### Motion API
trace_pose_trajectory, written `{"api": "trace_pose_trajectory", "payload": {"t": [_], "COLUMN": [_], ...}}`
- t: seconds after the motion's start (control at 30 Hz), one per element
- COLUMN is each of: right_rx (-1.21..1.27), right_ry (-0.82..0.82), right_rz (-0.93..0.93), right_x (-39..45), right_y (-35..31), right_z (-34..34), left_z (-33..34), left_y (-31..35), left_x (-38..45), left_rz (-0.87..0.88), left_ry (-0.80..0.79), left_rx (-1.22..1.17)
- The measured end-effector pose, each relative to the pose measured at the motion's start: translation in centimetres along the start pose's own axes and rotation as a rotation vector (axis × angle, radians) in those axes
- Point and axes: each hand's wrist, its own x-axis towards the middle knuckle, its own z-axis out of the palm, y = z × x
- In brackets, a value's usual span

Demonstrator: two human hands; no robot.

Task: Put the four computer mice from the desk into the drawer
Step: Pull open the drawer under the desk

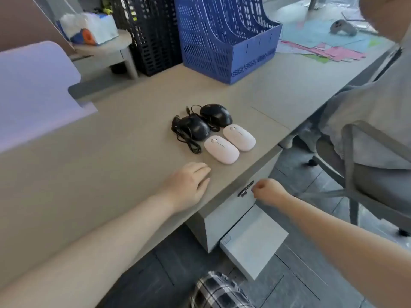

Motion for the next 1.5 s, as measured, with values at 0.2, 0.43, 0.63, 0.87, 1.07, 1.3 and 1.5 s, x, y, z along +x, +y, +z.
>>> {"api": "trace_pose_trajectory", "payload": {"t": [0.2,0.43,0.63,0.87,1.07,1.3,1.5], "right_rx": [0.491,0.629,0.697,0.758,0.253,-0.427,-0.505], "right_ry": [-0.070,-0.083,-0.049,-0.041,0.225,0.355,0.163], "right_rz": [0.144,0.141,0.089,0.099,-0.062,-0.720,-0.731], "right_x": [2.9,3.3,3.2,2.3,-1.6,-2.7,-3.4], "right_y": [1.9,2.5,2.9,3.3,6.4,7.4,7.0], "right_z": [5.0,5.5,5.6,5.3,3.7,3.4,0.1], "left_z": [2.2,2.1,1.9,2.0,2.1,2.8,3.0], "left_y": [-0.5,0.0,0.0,0.3,0.5,1.3,1.8], "left_x": [-0.5,-0.4,-0.1,-0.5,-0.6,-0.8,-1.2], "left_rz": [-0.110,-0.179,-0.186,-0.207,-0.211,-0.276,-0.293], "left_ry": [0.165,0.063,0.050,0.041,0.051,0.055,0.068], "left_rx": [0.015,0.059,0.064,0.091,0.094,0.100,0.126]}}
